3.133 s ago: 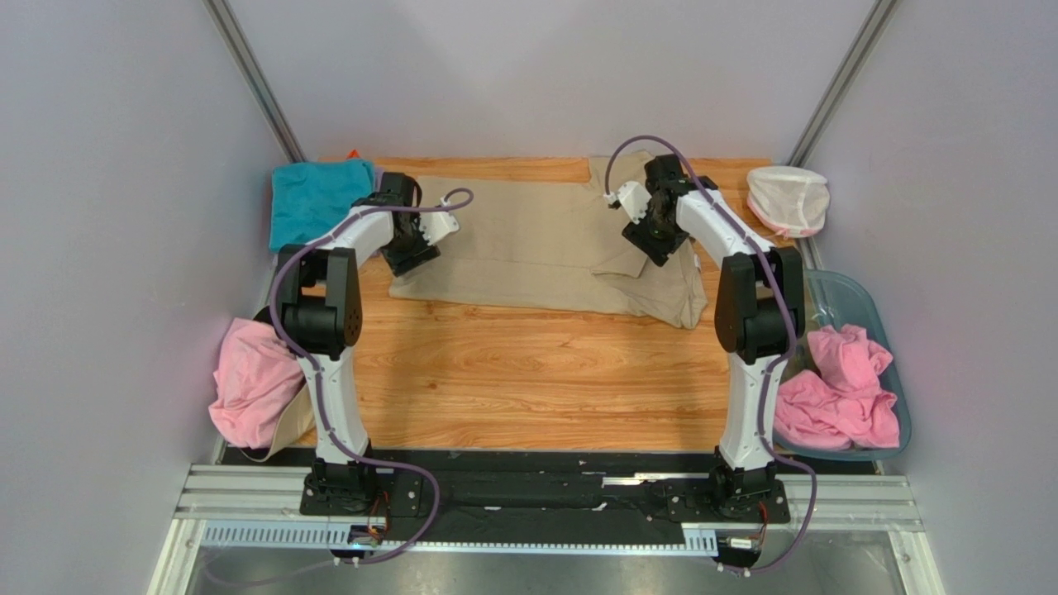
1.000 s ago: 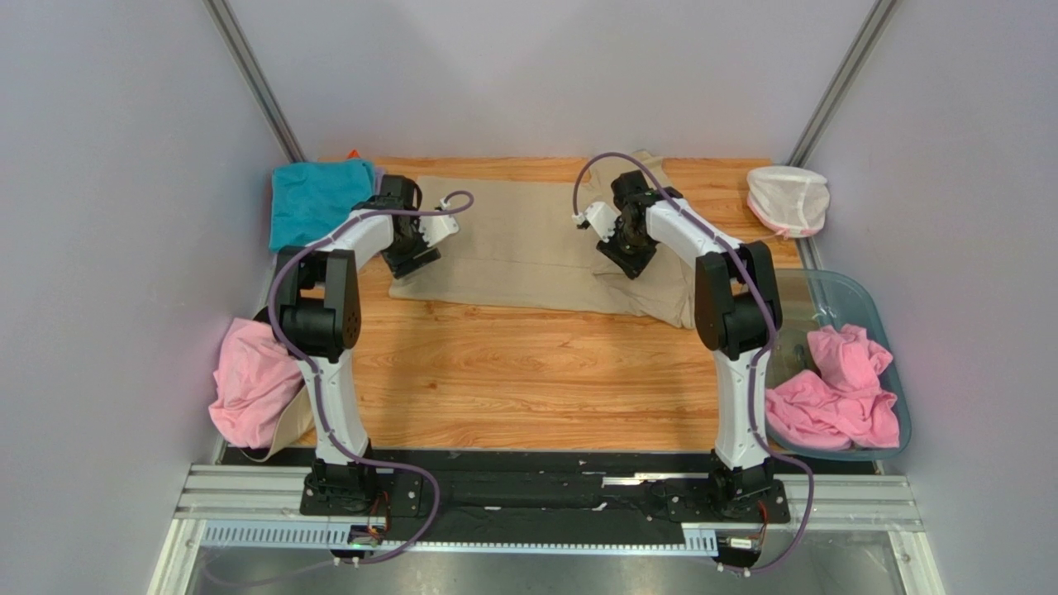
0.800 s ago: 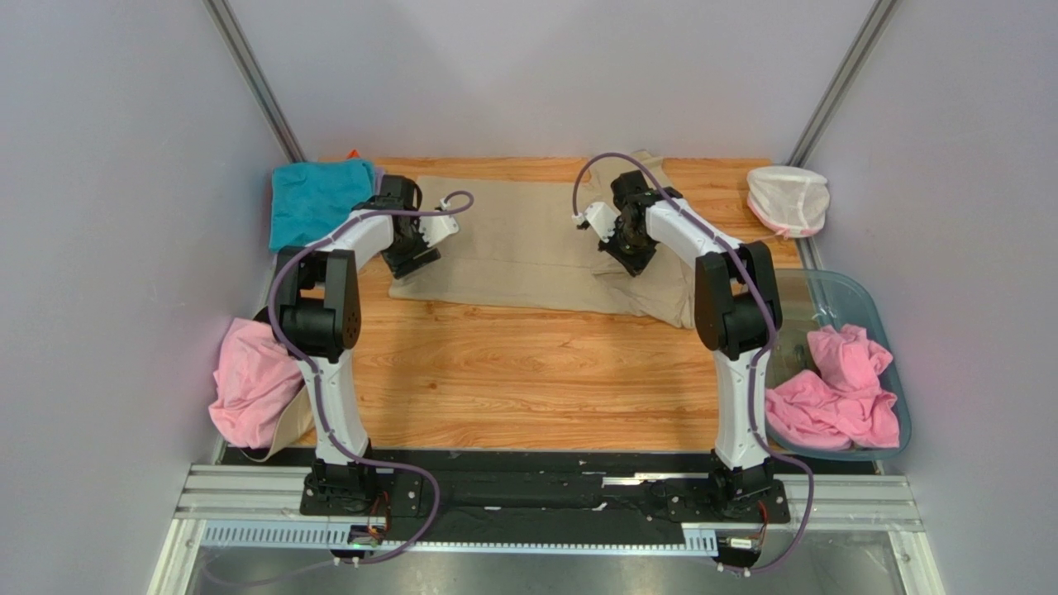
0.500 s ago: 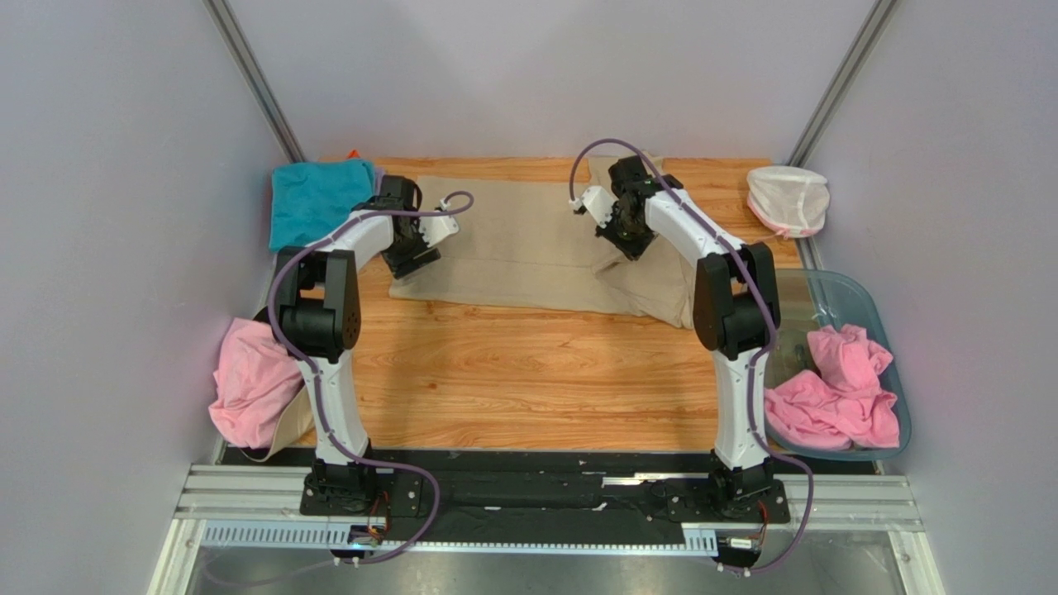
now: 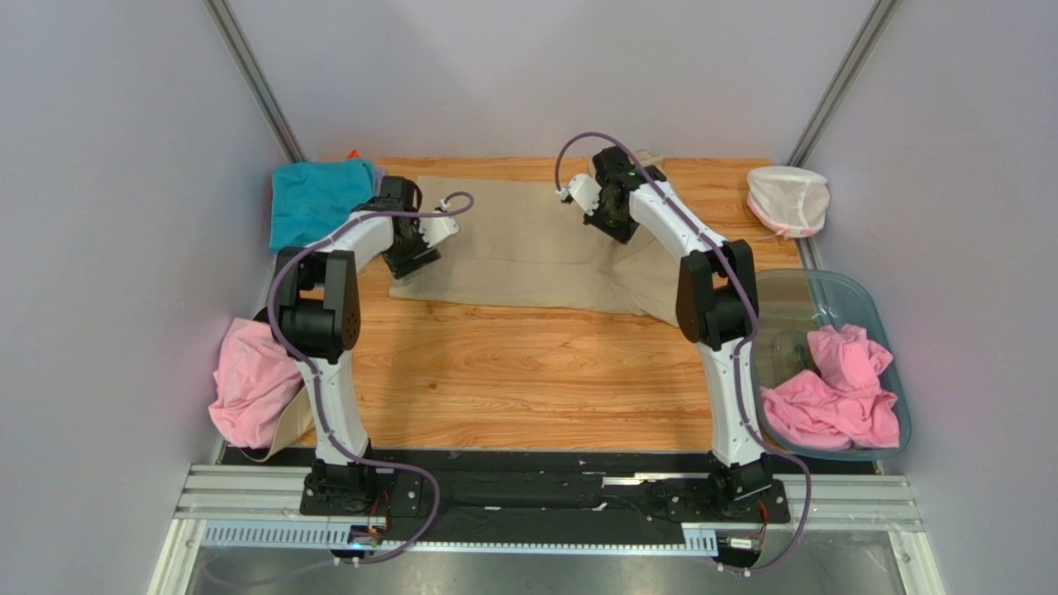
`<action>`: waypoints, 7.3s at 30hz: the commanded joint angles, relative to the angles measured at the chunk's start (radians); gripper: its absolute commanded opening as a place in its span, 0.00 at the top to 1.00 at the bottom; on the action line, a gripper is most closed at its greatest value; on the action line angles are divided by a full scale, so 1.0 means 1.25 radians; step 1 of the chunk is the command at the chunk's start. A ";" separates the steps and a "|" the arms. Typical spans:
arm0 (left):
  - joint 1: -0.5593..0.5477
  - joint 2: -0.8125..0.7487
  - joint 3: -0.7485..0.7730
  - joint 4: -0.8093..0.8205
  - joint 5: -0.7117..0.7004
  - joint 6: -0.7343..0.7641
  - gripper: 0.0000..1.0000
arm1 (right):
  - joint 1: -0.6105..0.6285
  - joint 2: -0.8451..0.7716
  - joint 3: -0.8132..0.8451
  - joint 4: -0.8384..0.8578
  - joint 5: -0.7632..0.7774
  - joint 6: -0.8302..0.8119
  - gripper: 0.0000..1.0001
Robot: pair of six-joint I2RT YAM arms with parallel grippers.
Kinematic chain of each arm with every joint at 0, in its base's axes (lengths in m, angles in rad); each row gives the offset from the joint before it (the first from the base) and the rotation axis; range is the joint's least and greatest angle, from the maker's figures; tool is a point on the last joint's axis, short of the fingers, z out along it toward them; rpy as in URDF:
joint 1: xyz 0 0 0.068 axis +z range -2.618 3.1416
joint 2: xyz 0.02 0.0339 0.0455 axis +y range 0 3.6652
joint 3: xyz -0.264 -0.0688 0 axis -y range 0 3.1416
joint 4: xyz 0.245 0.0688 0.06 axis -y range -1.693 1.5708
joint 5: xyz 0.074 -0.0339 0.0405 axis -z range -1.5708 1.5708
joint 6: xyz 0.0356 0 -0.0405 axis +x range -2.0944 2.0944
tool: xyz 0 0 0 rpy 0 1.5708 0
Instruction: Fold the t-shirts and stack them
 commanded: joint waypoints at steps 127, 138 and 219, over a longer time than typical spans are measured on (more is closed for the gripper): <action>-0.276 -0.686 -0.684 -0.075 -0.114 -0.248 0.09 | 0.221 -0.811 -1.071 0.209 0.029 0.130 0.01; -0.275 -0.736 -0.561 -0.025 -0.135 -0.216 0.08 | 0.153 -0.852 -0.909 0.272 0.105 0.133 0.00; 0.049 0.113 0.288 -0.310 0.201 -0.017 0.09 | -0.171 0.048 -0.037 0.238 -0.229 0.358 1.00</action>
